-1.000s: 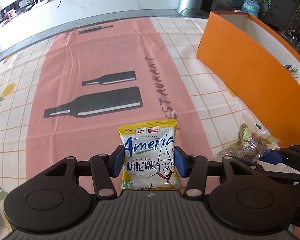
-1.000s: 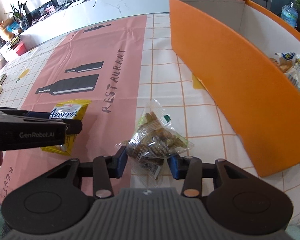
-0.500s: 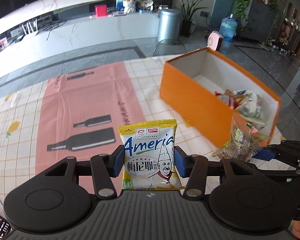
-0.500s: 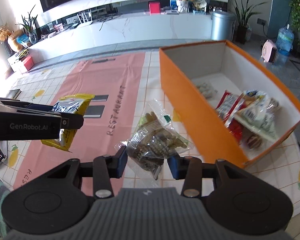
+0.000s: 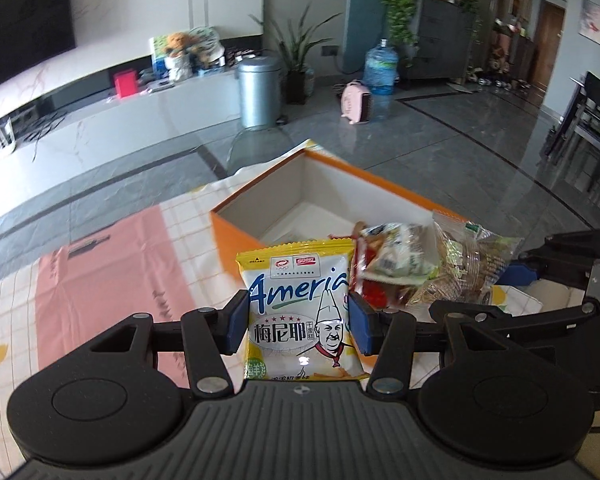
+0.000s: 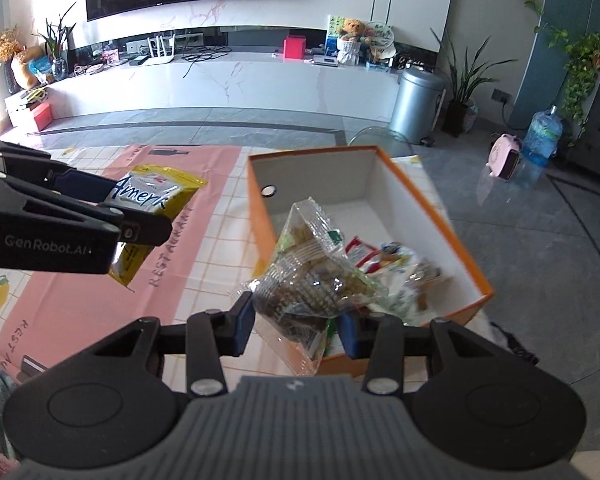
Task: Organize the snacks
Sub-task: 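Lift and carry the Ameria bag and nut bag over the orange box with both tools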
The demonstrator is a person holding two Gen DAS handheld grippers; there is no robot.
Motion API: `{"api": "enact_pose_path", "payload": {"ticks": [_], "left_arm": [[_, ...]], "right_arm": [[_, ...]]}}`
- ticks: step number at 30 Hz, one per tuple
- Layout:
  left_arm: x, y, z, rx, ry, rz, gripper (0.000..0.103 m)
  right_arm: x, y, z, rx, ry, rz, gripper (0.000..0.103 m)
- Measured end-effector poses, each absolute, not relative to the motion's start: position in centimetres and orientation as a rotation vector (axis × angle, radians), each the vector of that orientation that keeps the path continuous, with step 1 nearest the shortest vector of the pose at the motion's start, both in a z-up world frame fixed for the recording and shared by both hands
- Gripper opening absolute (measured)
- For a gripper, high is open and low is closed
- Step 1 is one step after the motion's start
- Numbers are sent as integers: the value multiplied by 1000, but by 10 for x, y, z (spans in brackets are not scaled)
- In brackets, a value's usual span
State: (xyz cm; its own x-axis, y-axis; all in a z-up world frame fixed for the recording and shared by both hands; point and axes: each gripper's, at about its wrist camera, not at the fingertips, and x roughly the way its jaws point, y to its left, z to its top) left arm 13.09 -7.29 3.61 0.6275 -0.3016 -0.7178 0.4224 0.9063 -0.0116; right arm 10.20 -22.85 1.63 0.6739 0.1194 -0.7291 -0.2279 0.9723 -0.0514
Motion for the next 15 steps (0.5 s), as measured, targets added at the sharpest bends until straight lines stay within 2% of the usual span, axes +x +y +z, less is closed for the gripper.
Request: {"api": "enact_pose_path", "payload": {"ticks": [9, 15], "left_arm": [[165, -125, 37, 254, 779, -511, 59], [198, -142, 20, 281, 822, -560, 59]], "right_arm": [[128, -269, 27, -222, 817, 135, 41], [162, -294, 13, -195, 892, 136, 41]]}}
